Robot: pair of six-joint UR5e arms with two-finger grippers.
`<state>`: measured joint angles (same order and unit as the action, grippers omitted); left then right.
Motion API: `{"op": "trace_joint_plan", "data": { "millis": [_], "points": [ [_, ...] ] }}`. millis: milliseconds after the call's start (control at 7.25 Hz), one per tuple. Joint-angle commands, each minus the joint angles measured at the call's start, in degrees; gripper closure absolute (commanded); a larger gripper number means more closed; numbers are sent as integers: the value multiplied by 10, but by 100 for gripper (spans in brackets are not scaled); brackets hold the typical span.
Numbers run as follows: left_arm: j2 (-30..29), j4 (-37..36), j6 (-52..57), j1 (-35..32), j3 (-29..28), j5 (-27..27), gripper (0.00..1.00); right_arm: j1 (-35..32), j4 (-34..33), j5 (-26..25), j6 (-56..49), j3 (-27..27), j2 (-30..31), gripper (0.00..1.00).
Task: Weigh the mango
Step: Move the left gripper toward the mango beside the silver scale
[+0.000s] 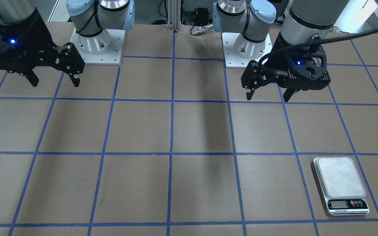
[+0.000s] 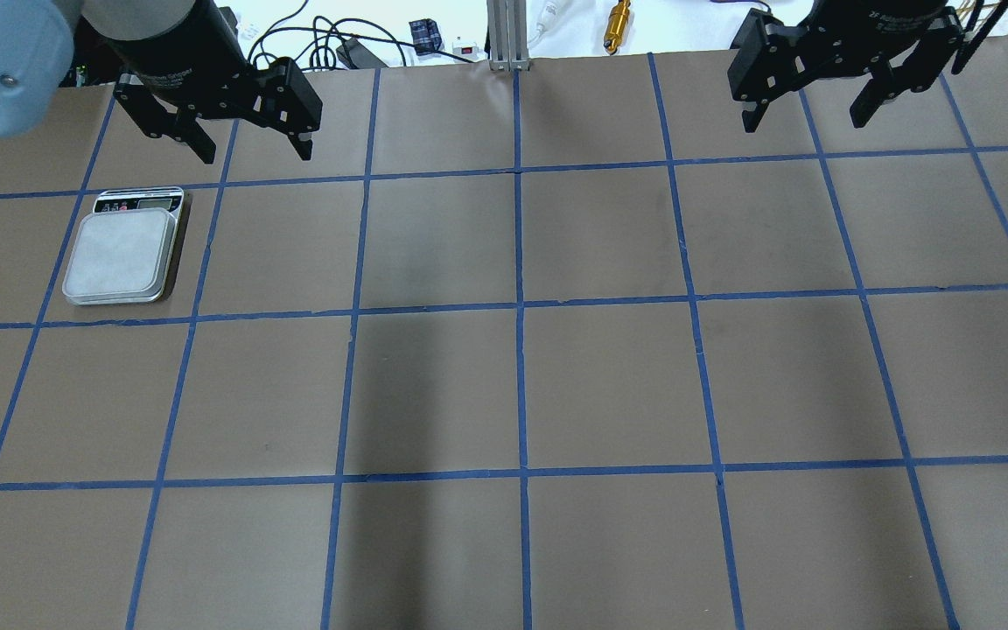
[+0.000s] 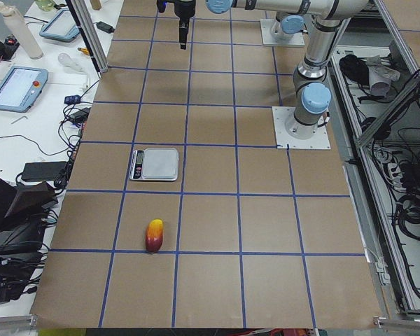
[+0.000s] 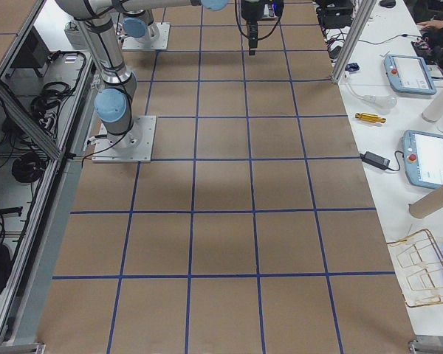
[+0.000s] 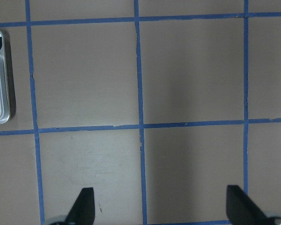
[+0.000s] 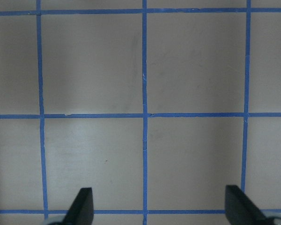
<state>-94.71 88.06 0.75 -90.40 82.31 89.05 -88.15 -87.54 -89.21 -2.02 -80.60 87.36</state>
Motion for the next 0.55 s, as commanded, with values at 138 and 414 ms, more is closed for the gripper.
{"op": "trace_joint_plan", "data": {
  "millis": [138,414],
  "points": [
    [1,2,47,8,1,0,0,0,0,0,0,0,0,0],
    [10,18,133,49,3,-4,0,0,0,0,0,0,0,0]
  ]
}}
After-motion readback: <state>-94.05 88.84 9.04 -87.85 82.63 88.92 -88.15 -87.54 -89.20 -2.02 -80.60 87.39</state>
